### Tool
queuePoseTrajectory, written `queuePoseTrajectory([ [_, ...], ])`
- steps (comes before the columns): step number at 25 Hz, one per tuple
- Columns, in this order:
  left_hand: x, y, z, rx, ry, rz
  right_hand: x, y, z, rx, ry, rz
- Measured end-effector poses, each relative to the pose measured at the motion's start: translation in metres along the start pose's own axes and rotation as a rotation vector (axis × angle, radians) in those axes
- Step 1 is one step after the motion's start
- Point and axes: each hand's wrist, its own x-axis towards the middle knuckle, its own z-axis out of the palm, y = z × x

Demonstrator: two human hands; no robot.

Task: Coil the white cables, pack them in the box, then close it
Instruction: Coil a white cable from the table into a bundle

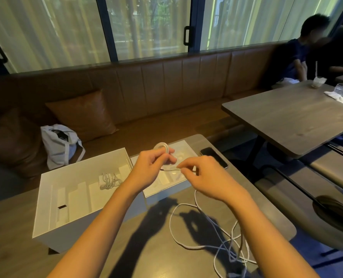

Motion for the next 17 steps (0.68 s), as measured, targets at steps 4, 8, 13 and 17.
queuePoseTrajectory([
  [4,-0.015,0.006,0.004,-0.246,-0.387,-0.173,0.007,0.000,-0.030,0.129,0.079,-0.079],
  [8,-0.026,0.016,0.001,-0.784,-0.551,-0.259,0.016,0.016,-0.025,0.485,0.156,-0.081],
  [13,-0.024,0.019,0.013,-1.376,-0.715,-0.220,0.008,0.026,0.025,0.621,0.099,-0.025],
  [17,-0.012,0.025,0.028,-1.458,-0.121,-0.301,-0.009,0.027,0.046,0.312,-0.200,0.085],
])
